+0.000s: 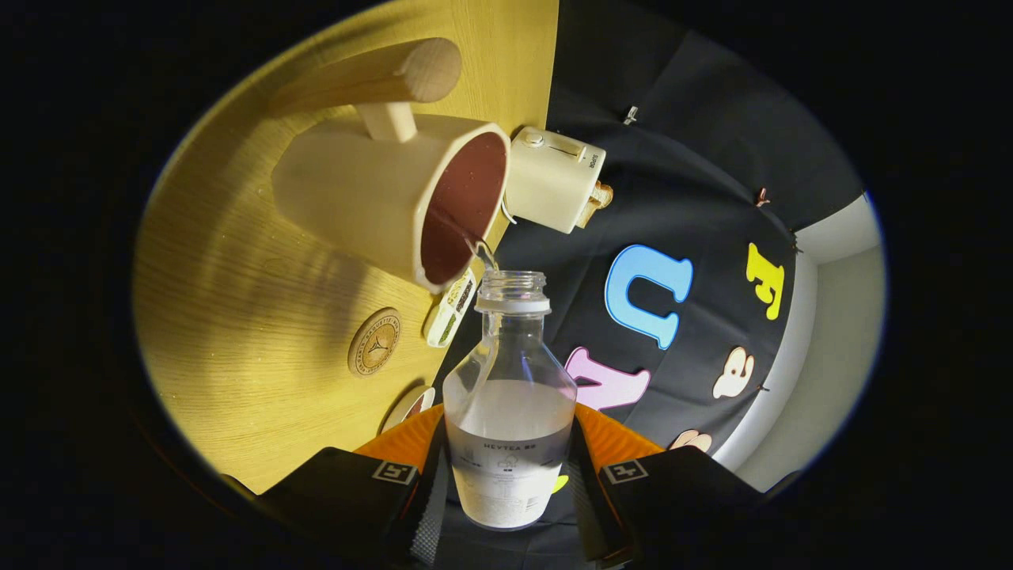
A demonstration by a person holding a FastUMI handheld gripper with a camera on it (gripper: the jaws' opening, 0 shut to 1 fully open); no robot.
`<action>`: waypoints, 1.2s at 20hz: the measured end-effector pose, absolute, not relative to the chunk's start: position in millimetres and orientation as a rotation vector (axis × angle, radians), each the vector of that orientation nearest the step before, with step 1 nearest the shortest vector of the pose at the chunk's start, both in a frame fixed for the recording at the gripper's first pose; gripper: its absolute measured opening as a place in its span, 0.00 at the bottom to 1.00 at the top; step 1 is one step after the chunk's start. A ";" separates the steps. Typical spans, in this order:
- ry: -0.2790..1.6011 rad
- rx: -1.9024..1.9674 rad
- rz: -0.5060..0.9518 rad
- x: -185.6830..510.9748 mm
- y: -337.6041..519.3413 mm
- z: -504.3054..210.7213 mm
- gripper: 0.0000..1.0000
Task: Take the bottle from table, then pour the juice into the cup, finally place the bottle on the coaster
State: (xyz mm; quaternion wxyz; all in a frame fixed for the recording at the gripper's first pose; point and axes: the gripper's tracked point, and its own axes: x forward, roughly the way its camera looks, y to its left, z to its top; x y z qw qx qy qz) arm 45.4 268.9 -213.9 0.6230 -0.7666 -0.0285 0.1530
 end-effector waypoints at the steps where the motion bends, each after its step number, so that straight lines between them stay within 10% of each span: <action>1: -0.069 -1.764 0.353 45.4 269.4 -213.7 0.70; 24: -0.222 -1.896 0.400 45.6 281.1 -201.7 0.70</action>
